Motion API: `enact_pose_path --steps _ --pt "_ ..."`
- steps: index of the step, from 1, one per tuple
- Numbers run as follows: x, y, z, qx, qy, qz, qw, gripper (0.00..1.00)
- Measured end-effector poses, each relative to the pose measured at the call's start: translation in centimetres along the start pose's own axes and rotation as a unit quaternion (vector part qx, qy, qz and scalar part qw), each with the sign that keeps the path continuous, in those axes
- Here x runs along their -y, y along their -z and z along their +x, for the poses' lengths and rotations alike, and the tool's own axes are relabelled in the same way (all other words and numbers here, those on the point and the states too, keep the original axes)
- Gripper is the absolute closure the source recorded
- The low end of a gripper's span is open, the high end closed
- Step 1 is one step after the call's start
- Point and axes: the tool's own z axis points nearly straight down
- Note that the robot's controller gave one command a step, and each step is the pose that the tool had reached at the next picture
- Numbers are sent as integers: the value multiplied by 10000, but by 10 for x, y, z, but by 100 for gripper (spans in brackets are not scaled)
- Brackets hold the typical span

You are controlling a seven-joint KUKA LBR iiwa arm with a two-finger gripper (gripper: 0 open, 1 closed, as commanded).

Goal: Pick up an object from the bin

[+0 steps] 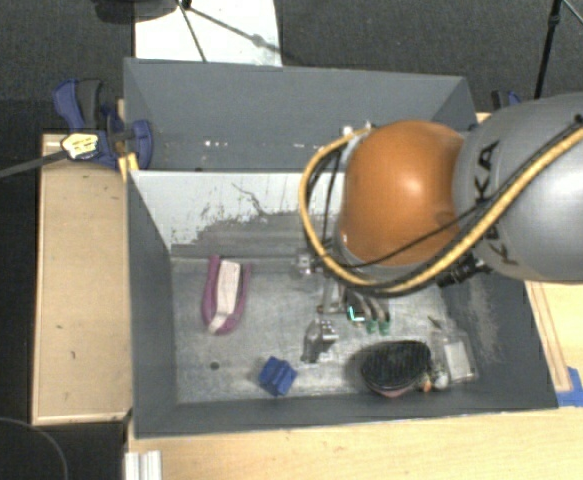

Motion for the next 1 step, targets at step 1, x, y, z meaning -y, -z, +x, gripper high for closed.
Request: enact_pose_path --steps 1 --pt "35 -68 17 9 1529 7 9882 0"
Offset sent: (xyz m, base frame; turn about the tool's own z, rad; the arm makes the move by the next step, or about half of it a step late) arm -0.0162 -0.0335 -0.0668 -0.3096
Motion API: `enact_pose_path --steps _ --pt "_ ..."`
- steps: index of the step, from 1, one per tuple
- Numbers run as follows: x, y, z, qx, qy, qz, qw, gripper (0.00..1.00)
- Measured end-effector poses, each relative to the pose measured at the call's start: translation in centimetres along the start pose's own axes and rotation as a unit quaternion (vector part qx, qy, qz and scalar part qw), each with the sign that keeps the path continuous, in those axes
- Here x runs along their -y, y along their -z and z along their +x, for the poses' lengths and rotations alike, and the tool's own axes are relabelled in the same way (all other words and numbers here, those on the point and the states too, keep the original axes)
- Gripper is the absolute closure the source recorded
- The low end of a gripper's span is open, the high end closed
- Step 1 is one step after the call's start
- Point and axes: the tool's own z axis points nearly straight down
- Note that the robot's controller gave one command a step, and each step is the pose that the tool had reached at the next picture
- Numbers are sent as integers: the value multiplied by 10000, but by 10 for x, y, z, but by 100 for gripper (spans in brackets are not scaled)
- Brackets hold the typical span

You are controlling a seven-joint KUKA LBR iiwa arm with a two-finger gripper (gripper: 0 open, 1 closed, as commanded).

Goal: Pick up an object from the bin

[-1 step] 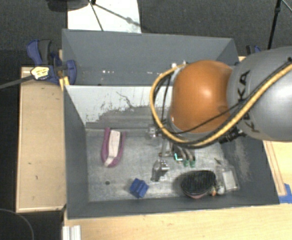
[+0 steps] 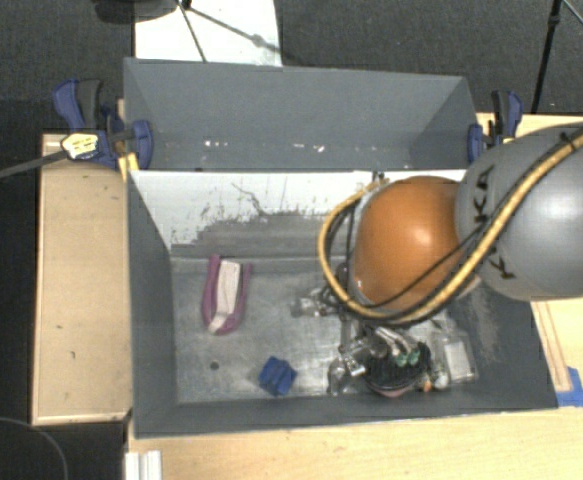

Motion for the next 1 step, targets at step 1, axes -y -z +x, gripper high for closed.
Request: enact_pose_path --steps 1 --pt "-37 -70 -21 94 -502 -2 9987 0"
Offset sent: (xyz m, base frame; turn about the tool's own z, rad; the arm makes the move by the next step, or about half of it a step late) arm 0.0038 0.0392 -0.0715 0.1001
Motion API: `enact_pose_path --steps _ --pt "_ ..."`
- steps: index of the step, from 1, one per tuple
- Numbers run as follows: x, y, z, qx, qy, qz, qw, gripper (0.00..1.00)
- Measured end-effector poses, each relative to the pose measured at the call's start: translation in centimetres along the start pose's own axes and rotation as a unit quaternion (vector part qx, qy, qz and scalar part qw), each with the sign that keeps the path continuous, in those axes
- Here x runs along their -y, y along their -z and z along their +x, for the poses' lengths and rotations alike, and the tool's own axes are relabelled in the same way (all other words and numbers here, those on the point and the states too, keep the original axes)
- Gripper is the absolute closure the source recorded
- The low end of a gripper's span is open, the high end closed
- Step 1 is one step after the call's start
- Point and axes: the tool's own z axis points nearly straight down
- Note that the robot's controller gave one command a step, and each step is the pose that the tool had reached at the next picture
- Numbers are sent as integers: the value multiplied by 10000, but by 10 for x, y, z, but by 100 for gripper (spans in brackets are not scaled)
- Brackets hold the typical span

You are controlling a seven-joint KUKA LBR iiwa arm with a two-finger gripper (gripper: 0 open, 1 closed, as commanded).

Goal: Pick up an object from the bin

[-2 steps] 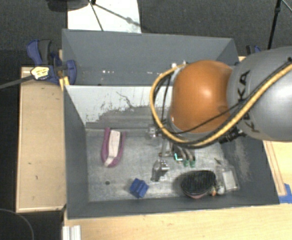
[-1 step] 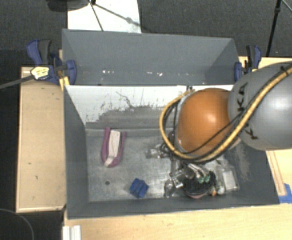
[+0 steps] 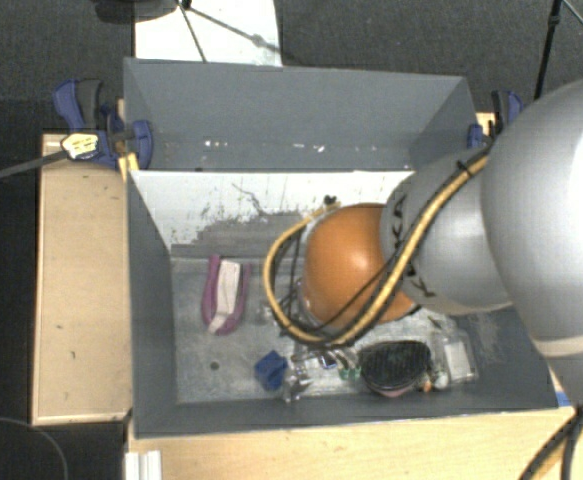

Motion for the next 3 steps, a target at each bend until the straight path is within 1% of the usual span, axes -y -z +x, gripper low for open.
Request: enact_pose_path --steps 1,2,3 --pt "1 0 4 -65 -23 0 10000 100" --pt "12 147 3 -25 -73 5 10000 100" --pt "-47 211 -23 -30 -715 -8 9974 100"
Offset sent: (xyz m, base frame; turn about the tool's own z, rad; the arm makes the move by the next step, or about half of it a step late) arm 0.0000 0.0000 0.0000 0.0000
